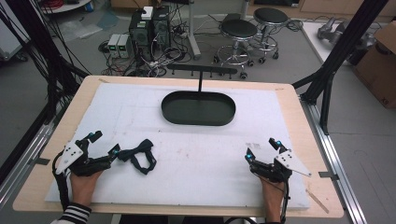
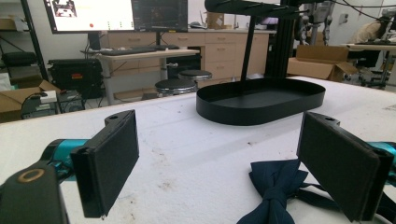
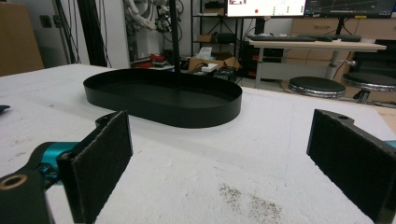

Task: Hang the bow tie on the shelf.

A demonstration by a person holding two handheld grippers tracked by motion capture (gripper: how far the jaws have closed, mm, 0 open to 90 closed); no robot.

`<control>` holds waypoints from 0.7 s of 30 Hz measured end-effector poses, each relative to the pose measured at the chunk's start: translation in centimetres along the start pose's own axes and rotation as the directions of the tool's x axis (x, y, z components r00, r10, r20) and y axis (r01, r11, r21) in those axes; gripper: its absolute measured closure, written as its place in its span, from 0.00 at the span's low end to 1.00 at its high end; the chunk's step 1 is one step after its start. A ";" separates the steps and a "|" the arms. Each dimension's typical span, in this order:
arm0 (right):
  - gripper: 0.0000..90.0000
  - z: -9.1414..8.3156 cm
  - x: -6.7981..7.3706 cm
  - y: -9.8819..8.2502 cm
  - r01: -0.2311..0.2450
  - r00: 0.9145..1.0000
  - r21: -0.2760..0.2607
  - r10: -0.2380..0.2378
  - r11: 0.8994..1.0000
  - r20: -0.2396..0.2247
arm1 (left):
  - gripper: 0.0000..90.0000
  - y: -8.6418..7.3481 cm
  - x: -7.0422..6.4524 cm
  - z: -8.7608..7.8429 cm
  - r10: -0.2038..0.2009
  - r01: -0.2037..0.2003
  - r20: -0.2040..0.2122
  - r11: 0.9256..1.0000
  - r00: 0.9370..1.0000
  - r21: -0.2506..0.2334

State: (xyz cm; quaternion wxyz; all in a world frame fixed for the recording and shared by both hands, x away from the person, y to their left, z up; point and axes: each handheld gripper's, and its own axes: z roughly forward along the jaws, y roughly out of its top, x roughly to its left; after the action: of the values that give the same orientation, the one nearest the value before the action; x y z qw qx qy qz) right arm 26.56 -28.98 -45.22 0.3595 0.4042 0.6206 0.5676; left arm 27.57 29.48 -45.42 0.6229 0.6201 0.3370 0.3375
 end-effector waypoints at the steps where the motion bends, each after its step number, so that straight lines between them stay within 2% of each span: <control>1: 0.07 0.0 0.0 0.0 0.000 1.000 -0.001 0.000 1.000 -0.002 | 0.15 0.0 0.0 0.0 -0.001 0.001 0.000 1.000 1.000 0.001; 21: 0.06 -0.1 0.1 0.0 0.011 1.000 -0.008 -0.011 1.000 0.004 | 0.15 0.0 0.1 0.1 -0.005 0.005 0.001 1.000 1.000 0.005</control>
State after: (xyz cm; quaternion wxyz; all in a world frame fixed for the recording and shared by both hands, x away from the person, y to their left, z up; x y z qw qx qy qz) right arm 26.42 -28.88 -45.25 0.3656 0.4005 0.6198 0.5673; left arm 27.67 29.49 -45.39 0.6225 0.6209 0.3388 0.3350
